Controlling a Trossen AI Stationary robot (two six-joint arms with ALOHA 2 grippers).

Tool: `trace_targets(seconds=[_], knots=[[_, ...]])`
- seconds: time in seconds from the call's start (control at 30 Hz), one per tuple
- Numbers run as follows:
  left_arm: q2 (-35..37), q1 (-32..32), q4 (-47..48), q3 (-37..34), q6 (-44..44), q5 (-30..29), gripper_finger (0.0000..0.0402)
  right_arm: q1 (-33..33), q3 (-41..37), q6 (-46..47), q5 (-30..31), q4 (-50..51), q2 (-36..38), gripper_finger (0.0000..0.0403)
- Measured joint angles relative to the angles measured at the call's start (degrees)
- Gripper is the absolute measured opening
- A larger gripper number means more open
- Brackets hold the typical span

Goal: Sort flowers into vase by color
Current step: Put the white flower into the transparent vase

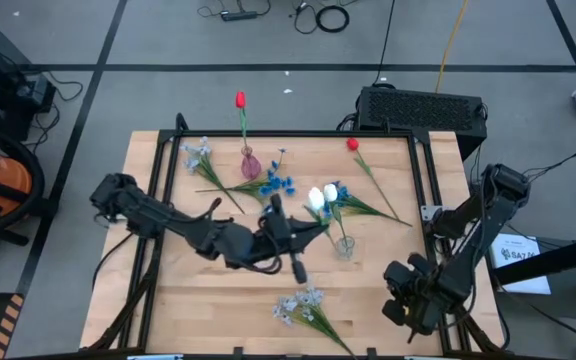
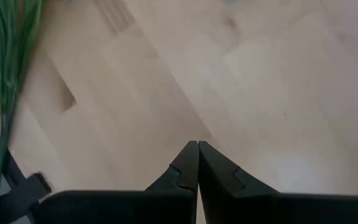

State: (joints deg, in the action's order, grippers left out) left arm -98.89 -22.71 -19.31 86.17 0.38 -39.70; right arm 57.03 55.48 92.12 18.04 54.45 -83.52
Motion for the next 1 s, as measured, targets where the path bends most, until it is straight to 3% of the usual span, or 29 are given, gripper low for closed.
trace_targets(seconds=[0.23, 0.83, 1.0], knots=[[-3.48, 3.66, 2.96, 5.20, 0.42, 3.49, 0.0000, 3.03, 0.00, 4.58, 0.02, -0.58, -3.49, 0.0000], [-5.84, 8.03, 5.73, 5.27, -0.07, 5.31, 0.0000, 4.27, 0.00, 4.51, 0.30, -3.22, -4.37, 0.0000], [-6.71, 8.01, 6.44, 5.31, -1.48, 5.34, 0.0000, 4.27, 0.00, 4.30, 2.79, -2.87, -4.37, 0.0000]])
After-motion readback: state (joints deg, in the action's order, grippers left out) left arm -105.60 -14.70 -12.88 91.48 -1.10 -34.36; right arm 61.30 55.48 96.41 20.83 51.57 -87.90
